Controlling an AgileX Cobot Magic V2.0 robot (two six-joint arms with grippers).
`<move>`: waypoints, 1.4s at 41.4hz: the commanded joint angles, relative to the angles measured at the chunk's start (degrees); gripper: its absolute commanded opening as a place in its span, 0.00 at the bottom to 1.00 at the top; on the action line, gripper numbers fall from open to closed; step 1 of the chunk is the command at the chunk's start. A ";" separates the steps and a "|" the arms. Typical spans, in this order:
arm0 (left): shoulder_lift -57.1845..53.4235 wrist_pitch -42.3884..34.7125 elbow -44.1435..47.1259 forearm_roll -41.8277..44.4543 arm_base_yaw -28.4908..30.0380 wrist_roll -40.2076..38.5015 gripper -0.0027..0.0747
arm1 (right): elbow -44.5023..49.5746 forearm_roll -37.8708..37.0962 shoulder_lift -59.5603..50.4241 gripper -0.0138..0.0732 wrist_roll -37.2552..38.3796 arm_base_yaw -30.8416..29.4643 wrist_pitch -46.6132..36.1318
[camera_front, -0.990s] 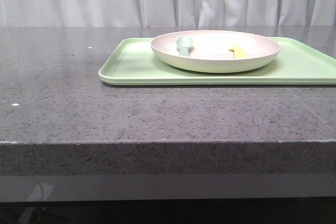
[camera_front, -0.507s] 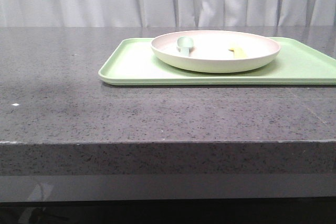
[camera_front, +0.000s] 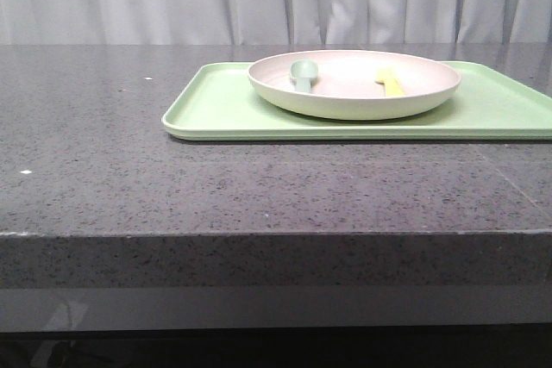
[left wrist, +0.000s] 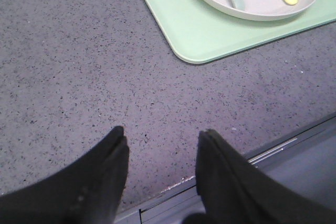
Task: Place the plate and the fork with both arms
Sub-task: 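Open the left gripper and withdraw it up from the plate, then lower the right gripper onto the yellow fork on the plate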
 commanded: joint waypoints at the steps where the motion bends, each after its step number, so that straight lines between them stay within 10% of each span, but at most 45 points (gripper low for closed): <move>1: -1.84 -4.28 -0.12 -0.17 -0.27 0.20 0.43 | -2.04 -0.23 0.38 0.66 -0.46 -0.08 -4.66; 24: -2.06 -3.89 0.15 -0.17 -0.27 0.20 0.43 | -8.73 0.51 4.86 0.71 -3.22 11.96 8.12; 46: -2.06 -3.89 0.15 -0.17 -0.27 0.20 0.43 | -31.10 0.51 30.82 0.71 -3.58 24.18 21.13; 58: -2.06 -3.89 0.15 -0.17 -0.27 0.20 0.43 | -44.70 0.51 47.48 0.54 1.17 24.03 27.81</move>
